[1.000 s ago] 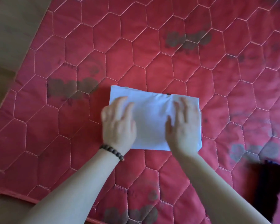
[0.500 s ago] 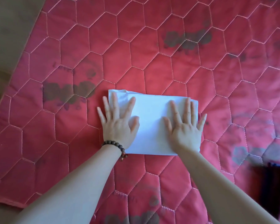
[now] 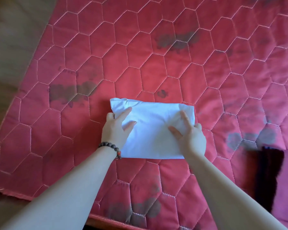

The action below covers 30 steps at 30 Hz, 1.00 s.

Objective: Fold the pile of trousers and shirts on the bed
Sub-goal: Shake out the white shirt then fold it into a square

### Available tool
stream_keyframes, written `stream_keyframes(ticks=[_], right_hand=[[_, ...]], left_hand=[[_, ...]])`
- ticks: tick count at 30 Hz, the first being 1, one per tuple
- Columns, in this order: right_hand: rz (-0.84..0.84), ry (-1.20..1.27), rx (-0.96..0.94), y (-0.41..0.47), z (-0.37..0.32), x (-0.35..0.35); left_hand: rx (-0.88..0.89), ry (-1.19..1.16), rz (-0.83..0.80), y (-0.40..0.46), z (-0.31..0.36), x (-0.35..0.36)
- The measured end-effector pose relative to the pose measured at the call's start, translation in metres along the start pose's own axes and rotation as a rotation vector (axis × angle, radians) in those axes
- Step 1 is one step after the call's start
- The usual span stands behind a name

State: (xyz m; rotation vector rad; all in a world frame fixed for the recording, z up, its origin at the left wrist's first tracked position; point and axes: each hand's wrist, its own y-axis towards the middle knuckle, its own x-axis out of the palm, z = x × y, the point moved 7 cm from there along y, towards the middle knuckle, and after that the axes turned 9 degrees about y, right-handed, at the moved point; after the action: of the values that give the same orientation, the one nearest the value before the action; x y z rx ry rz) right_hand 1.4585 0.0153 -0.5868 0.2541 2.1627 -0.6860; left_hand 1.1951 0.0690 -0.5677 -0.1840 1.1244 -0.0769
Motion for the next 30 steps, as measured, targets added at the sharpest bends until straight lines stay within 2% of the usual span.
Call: stream_keyframes(ticks=[5, 8, 16, 18, 21, 25, 30], right_hand=[[-0.054, 0.001, 0.049, -0.051, 0.043, -0.023], [-0.035, -0.011, 0.041, -0.085, 0.07, -0.063], [0.106, 0.005, 0.079, -0.163, 0.139, -0.213], [0.158, -0.017, 0.101, -0.178, 0.158, -0.245], [0.209, -0.044, 0.157, -0.194, 0.187, -0.28], [0.279, -0.045, 0.201, -0.198, 0.23, -0.314], [0.308, 0.001, 0.224, -0.181, 0.295, -0.336]], left_hand=[[0.065, 0.069, 0.012, -0.06, 0.016, 0.011], [0.019, 0.167, -0.113, -0.095, 0.035, 0.031], [-0.01, 0.047, -0.24, -0.192, 0.16, 0.021], [0.08, 0.02, -0.195, -0.209, 0.205, 0.005], [0.309, 0.004, -0.08, -0.23, 0.272, -0.011], [0.352, -0.036, -0.124, -0.242, 0.329, 0.011], [0.433, 0.028, -0.188, -0.25, 0.388, 0.063]])
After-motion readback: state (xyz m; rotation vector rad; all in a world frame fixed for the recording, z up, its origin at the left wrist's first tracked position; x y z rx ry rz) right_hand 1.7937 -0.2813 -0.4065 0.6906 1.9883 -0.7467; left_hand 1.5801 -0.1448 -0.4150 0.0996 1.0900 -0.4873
